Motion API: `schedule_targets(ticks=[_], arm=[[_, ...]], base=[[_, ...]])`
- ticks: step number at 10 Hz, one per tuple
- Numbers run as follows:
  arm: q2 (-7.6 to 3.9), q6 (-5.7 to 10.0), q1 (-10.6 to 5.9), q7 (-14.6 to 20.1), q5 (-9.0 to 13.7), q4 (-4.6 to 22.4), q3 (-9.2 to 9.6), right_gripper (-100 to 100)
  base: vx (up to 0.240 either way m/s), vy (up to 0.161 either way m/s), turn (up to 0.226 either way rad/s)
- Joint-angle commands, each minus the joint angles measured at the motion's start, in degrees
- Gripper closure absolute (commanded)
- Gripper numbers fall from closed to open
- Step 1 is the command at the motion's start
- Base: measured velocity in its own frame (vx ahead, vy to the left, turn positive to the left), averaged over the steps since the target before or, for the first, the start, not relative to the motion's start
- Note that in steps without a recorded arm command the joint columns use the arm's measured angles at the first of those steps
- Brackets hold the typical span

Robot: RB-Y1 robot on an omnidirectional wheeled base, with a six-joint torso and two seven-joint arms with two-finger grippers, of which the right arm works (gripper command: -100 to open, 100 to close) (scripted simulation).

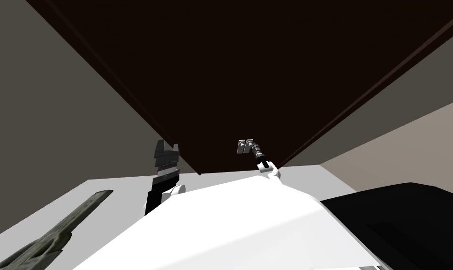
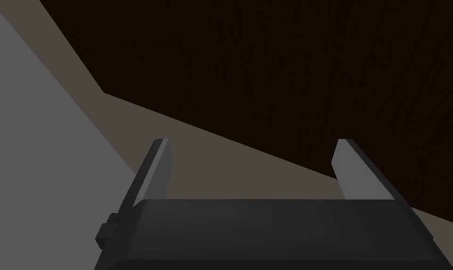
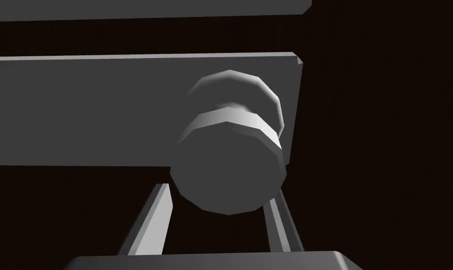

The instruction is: Pull the door open

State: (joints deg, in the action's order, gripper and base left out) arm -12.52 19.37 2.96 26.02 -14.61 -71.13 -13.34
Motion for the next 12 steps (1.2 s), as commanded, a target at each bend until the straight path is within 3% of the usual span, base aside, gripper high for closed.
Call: schedule_targets(ticks=[1,5,6,9,12], arm=[[-0.05,-0.01,0.08,0.0,0.0,0.0,-0.05,100],[-0.05,-0.01,0.08,0.0,0.0,0.0,-0.05,100],[-0.76,-0.25,1.02,0.1,0.1,0.2,-1.08,-100],[-1.27,-0.31,2.02,0.4,0.1,0.1,-1.57,-100],[-0.84,0.12,2.34,1.1,-0.3,-1.1,-0.2,-100]], base=[[-0.026,-0.02,-0.015],[-0.018,-0.007,0.002],[-0.126,-0.035,-0.134],[-0.171,-0.052,-0.072],[-0.204,0.08,0.018]])
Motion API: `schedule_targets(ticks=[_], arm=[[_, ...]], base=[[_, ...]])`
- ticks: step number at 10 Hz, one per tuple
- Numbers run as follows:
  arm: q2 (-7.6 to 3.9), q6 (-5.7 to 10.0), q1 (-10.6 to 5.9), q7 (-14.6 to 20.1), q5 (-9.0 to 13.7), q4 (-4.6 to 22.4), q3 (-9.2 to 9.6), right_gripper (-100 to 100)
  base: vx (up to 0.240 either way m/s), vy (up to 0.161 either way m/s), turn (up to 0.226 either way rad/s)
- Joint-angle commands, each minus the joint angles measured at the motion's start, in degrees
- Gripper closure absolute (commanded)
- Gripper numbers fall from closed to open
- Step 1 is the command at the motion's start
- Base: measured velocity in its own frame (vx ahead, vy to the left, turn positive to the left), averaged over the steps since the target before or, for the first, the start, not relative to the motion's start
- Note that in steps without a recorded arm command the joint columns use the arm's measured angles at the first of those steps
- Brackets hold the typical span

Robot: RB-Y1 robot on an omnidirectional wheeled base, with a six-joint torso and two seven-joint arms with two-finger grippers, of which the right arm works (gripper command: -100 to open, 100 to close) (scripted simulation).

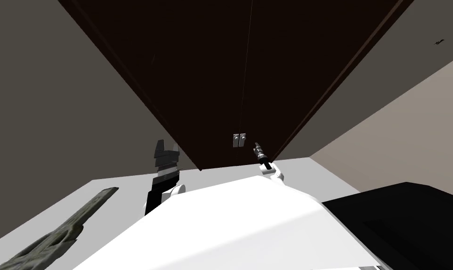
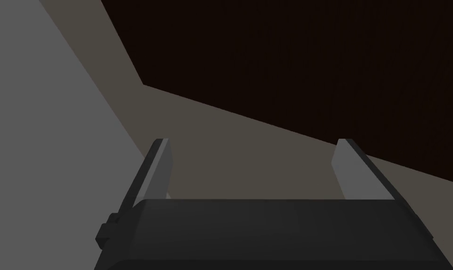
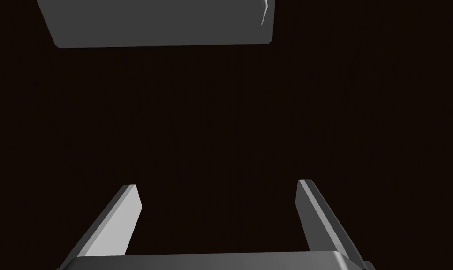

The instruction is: Pull the door open

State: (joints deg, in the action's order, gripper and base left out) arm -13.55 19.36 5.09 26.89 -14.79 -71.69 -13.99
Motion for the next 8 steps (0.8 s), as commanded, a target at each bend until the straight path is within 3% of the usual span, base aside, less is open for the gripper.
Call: schedule_targets(ticks=[1,2,4,8], arm=[[0.76,0.49,-0.15,0.5,-0.4,-1.3,1.74,-100],[1.11,0.69,-0.58,0.7,-0.6,-1.8,2.49,-100],[0.21,0.79,0.08,0.1,-0.2,0.1,0.2,-100],[-1.25,0.26,0.96,-0.8,0.5,1.9,-3.24,-100]], base=[[-0.153,0.106,0.136],[-0.074,0.124,0.145],[-0.029,0.012,-0.087],[0.059,-0.101,-0.119]])
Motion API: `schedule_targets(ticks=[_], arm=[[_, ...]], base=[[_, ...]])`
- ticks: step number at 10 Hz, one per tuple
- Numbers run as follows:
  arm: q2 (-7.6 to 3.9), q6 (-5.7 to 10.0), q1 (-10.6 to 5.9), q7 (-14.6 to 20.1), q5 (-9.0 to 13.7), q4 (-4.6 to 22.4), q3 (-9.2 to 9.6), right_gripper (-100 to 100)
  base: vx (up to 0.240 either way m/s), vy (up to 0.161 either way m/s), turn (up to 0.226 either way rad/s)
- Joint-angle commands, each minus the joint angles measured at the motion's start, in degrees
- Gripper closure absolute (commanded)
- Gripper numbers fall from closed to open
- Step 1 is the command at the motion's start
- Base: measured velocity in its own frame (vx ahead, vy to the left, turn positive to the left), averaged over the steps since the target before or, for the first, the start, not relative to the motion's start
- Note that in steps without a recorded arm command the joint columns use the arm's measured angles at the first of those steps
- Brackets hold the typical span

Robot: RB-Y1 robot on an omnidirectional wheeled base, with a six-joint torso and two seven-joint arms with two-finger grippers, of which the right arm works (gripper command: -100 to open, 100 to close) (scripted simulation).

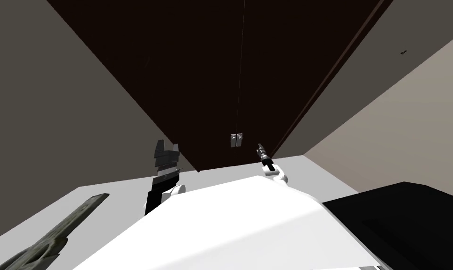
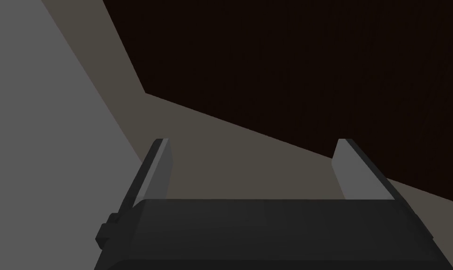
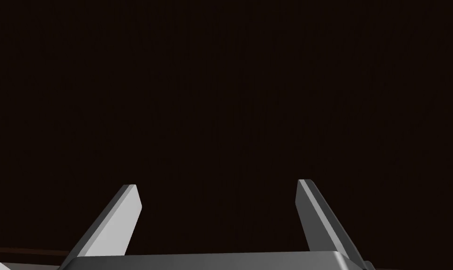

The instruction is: Pull the door open

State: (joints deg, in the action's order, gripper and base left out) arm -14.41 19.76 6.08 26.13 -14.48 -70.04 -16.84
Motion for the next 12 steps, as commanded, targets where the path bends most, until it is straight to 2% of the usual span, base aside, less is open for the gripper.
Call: schedule_targets(ticks=[1,3,7,8,9,12], arm=[[-0.33,-0.12,-0.23,-0.2,0.2,0.3,-0.45,-100],[0.2,0.07,-1.09,-0.4,0.1,0.3,0.09,-100],[2.38,0.86,-3.89,-0.6,-0.3,-0.5,3.19,-100],[2.29,0.78,-3.85,-0.8,-0.3,0.0,2.61,-100],[2.29,0.78,-3.85,-0.8,-0.3,0.0,2.61,100],[2.29,0.78,-3.85,-0.8,-0.3,0.0,2.61,100]], base=[[0.162,-0.079,0.005],[0.188,-0.021,0.068],[0.229,0.086,0.156],[0.083,0.047,0.028],[-0.003,-0.005,-0.027],[-0.028,-0.011,0.012]])
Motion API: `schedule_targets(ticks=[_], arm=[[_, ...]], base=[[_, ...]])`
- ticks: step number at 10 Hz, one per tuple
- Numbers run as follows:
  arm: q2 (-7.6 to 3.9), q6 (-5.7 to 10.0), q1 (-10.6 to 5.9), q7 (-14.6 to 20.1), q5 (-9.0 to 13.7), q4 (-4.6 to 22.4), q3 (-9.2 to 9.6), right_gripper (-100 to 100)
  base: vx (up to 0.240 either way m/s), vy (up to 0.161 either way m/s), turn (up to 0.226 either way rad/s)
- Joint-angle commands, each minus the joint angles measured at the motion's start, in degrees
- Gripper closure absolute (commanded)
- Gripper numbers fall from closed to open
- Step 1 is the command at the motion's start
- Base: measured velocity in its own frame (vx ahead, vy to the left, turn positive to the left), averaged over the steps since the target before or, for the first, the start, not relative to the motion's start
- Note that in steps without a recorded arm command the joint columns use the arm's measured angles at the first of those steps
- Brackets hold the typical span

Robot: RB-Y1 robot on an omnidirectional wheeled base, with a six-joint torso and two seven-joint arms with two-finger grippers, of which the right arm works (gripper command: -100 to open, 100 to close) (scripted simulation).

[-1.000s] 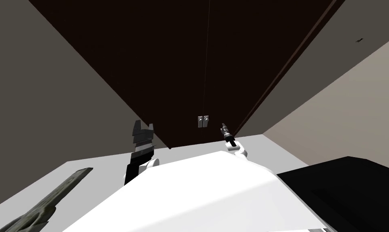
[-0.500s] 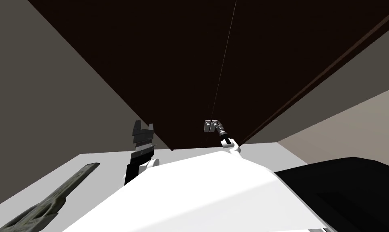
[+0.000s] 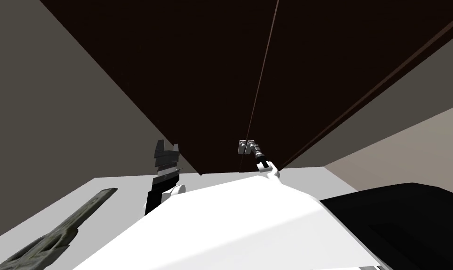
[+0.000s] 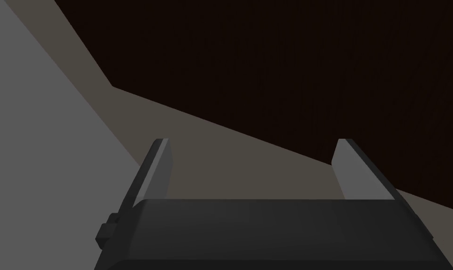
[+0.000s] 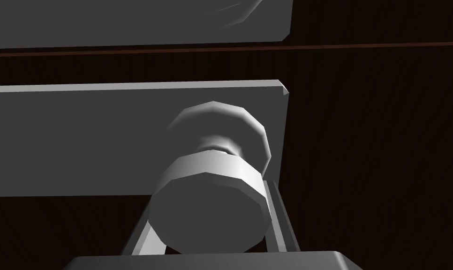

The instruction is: Pull the door open

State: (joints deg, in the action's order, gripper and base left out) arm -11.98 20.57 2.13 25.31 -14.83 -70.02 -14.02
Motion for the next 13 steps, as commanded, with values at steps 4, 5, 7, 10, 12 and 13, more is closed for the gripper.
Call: schedule_targets(ticks=[4,5,7,10,12,13], arm=[[-1.3,-0.3,1.44,0.3,0.2,0.4,-1.37,100],[-1.8,-0.34,1.9,0.5,0.3,0.5,-1.67,100],[-1.28,-0.1,1.99,0.9,-0.1,-0.3,-0.82,-100],[-1.17,-0.17,2.29,2.2,-0.6,-1.8,0.86,-100],[-1.09,0.01,1.83,2.2,-0.6,-1.3,0.96,-100],[-1.94,-0.47,2.63,2.0,-0.4,-0.6,-0.69,-100]], base=[[-0.084,-0.048,-0.07],[-0.167,-0.096,-0.049],[-0.185,0.002,0.022],[-0.175,0.086,0.053],[-0.129,0.055,0.043],[-0.048,-0.042,-0.202]])
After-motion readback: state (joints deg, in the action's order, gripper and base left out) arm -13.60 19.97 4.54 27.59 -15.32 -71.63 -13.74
